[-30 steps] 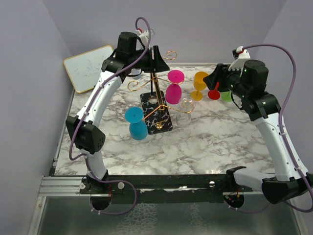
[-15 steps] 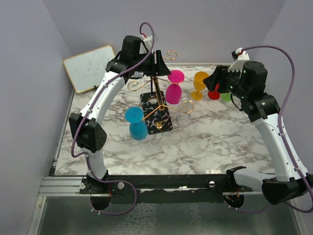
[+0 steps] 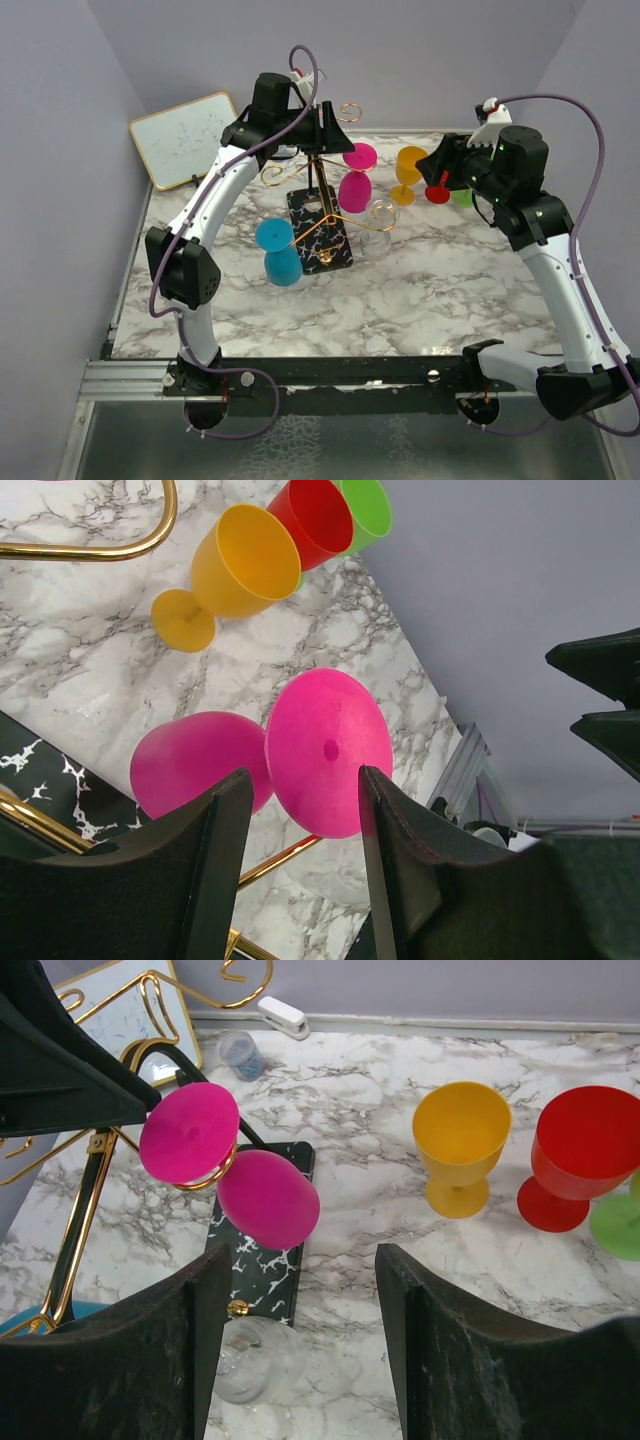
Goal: Take the wine glass off the wine glass rack
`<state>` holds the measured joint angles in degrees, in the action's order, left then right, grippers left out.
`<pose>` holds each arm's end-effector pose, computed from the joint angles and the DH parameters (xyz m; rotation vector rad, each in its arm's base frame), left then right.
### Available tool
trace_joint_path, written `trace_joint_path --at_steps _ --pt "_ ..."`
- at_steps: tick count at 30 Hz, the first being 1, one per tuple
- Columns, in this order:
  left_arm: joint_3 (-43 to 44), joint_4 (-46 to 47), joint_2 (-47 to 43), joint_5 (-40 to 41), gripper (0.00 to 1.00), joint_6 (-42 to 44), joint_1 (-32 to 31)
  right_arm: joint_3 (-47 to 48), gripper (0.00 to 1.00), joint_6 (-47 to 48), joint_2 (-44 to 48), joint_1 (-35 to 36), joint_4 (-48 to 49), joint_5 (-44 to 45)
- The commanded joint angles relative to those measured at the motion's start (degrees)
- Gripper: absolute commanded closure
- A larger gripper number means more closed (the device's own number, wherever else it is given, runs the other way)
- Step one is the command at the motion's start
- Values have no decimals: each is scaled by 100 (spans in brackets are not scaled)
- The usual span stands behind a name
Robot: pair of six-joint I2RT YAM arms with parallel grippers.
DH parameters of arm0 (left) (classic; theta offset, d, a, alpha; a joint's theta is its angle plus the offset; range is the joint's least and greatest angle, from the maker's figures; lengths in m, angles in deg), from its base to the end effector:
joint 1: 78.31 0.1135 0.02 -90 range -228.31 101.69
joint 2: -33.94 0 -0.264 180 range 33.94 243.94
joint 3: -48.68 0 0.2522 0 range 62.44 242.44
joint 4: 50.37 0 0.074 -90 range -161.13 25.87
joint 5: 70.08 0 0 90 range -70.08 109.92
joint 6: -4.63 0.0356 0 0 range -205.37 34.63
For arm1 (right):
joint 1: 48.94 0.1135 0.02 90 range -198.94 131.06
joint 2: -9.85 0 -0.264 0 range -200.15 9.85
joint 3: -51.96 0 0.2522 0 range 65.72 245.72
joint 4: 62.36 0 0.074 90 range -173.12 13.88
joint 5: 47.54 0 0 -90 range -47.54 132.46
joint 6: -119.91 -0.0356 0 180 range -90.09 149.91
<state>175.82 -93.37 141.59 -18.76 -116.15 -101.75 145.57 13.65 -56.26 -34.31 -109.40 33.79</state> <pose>0.3867 -0.1919 0.4086 0.3411 2.0859 -1.2588 0.2306 0.0657 0.4348 -0.0762 1.9391 0.5060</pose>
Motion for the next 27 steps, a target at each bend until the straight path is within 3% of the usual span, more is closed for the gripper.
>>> trace_joint_path --at_steps 1,18,20,24,27 --pt "-8 164 108 -199 51 -60 -64 -51 41 72 141 13 208 102" --pt "-10 225 260 -227 54 -109 -108 -129 41 167 195 12 263 181" --pt "-15 254 265 -264 60 -136 -113 -143 41 166 190 13 277 181" --pt "28 295 243 -320 82 -185 -109 -152 41 167 168 12 293 181" --pt "69 296 214 -331 88 -207 -114 -151 41 166 160 13 317 196"
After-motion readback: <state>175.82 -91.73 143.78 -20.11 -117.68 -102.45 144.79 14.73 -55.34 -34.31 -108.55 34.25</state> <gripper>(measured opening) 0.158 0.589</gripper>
